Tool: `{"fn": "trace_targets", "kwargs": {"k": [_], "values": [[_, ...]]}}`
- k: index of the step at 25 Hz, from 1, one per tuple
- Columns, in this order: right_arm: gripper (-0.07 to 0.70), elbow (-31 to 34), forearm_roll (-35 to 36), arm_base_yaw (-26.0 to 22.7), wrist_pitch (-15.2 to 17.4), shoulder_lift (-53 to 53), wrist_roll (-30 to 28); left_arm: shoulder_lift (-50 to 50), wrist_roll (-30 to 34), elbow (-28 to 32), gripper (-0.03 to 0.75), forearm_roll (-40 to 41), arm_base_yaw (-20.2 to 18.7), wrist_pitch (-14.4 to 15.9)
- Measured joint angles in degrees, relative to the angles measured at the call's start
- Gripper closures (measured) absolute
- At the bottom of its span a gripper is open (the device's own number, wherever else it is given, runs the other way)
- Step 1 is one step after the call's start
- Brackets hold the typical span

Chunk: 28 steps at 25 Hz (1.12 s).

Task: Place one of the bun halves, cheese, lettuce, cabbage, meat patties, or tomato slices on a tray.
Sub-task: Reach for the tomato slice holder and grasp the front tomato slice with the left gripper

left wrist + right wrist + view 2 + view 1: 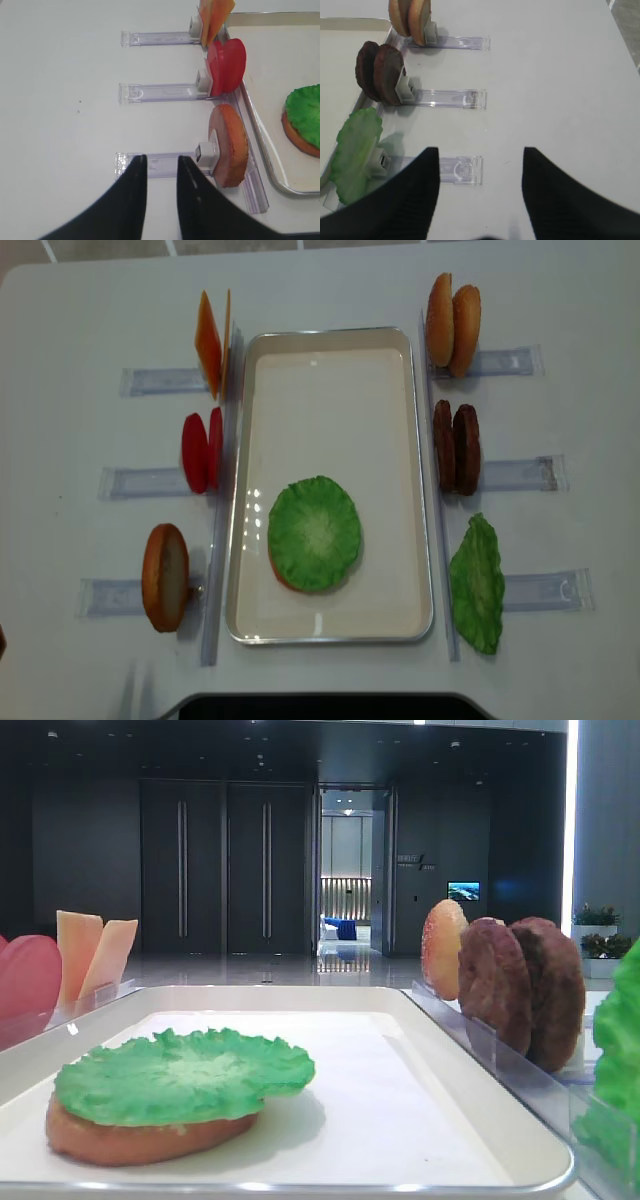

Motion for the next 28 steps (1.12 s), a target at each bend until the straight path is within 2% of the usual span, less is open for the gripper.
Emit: {"fn": "trace_targets", "kwargs": {"k": [28], "values": [[0.272,0.00,0.00,0.00,0.00,0.00,0.00,0.00,0.00,0.00,0.558,0.00,0.00,0.00]]}}
